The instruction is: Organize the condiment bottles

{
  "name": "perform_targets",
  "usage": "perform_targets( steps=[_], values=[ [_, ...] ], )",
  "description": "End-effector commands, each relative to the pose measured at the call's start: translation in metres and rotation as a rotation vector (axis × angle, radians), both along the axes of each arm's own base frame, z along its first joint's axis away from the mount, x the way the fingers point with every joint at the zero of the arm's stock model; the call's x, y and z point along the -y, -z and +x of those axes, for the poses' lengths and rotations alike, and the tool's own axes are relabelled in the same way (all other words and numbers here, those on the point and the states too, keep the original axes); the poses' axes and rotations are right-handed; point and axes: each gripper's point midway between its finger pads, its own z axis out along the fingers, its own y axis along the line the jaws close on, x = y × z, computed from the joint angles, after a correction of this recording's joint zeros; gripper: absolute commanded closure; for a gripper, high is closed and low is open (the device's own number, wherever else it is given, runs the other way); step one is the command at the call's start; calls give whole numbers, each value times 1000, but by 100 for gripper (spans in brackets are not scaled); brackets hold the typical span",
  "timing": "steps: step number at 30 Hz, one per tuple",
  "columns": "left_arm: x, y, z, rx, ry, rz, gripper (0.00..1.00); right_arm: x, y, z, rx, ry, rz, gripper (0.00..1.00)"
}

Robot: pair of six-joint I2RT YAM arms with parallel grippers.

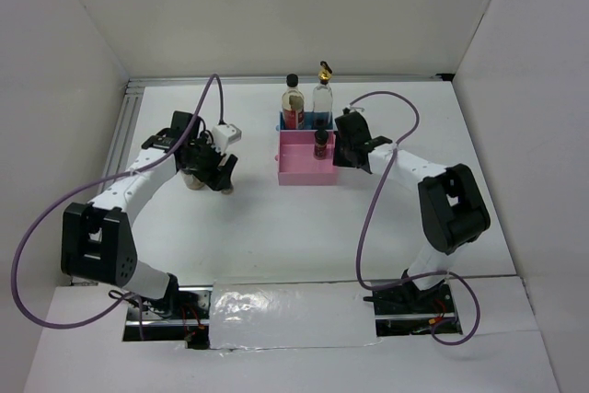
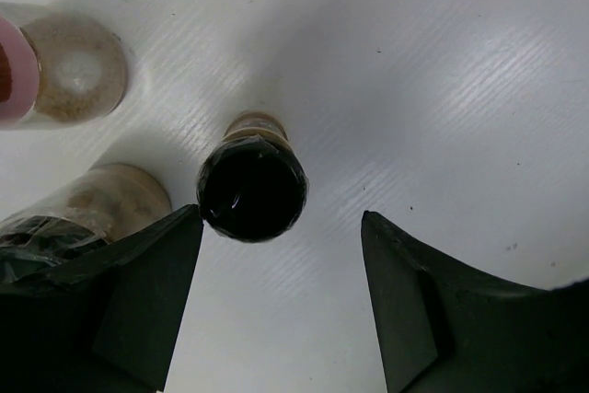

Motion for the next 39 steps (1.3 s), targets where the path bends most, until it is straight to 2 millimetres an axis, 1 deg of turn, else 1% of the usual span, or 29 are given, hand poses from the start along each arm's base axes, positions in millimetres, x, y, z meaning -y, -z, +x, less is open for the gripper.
perform_targets(
  steps=[1, 4, 7, 9, 10, 12, 13, 15, 16, 18, 19, 21, 22, 23, 27, 30, 31, 32, 33, 34, 35, 36, 37, 38, 39],
  values=[
    [3, 4, 9, 29, 16, 5, 18, 6, -23, 5, 66, 14, -5, 100],
    [4, 6, 15, 38, 17, 4, 18, 10, -22, 2, 64, 16, -8, 100],
    [5, 6, 20, 41, 12, 5, 22, 14, -20, 1, 58, 28, -22, 100],
    [5, 4, 23, 52, 8, 3, 24, 18, -19, 0, 53, 34, -33, 88],
    [6, 3, 22, 50, 9, -2, 29, 19, -18, -1, 51, 33, -34, 86],
    [7, 2, 21, 52, 17, -5, 35, 21, -19, -1, 55, 34, -37, 85],
    [8, 3, 21, 50, 19, -7, 43, 24, -19, -1, 54, 39, -41, 85],
    [7, 2, 20, 47, 18, -8, 51, 26, -21, -1, 56, 41, -40, 85],
    [7, 3, 19, 43, 15, -8, 61, 26, -20, -2, 53, 38, -37, 85],
    [8, 0, 20, 46, 14, -12, 72, 25, -20, -2, 54, 36, -36, 85],
    [8, -1, 19, 41, 13, -13, 82, 27, -21, -2, 56, 36, -38, 85],
    [10, -5, 19, 43, 14, -22, 90, 28, -21, -2, 56, 38, -38, 85],
    [10, -7, 20, 45, 10, -23, 99, 28, -20, -2, 56, 40, -38, 85],
    [11, -11, 22, 52, 7, -27, 100, 29, -19, -2, 53, 38, -38, 85],
    [13, -19, 25, 62, 6, -43, 100, 28, -21, -2, 60, 34, -35, 85],
    [20, -33, 27, 73, 10, -74, 100, 31, -20, -4, 56, 39, -41, 86],
    [22, -44, 30, 88, 12, -83, 100, 32, -21, -4, 60, 41, -39, 86],
    [27, -51, 30, 90, 26, -95, 100, 35, -21, -4, 57, 48, -33, 86],
    [32, -67, 37, 123, 33, -108, 100, 36, -18, -5, 54, 50, -28, 86],
    [36, -74, 40, 129, 44, -116, 100, 39, -19, -5, 56, 59, -18, 87],
    [43, -82, 38, 122, 59, -135, 100, 42, -17, -5, 54, 66, -3, 87],
    [50, -100, 46, 157, 70, -153, 100, 45, -18, -5, 56, 75, 9, 87],
    [60, -108, 45, 162, 93, -164, 100, 50, -14, -7, 46, 87, 21, 87],
    [67, -115, 47, 172, 109, -177, 100, 51, -17, -5, 57, 90, 31, 87],
    [77, -132, 54, 205, 135, -198, 100, 54, -16, -5, 57, 93, 31, 87]
  ],
)
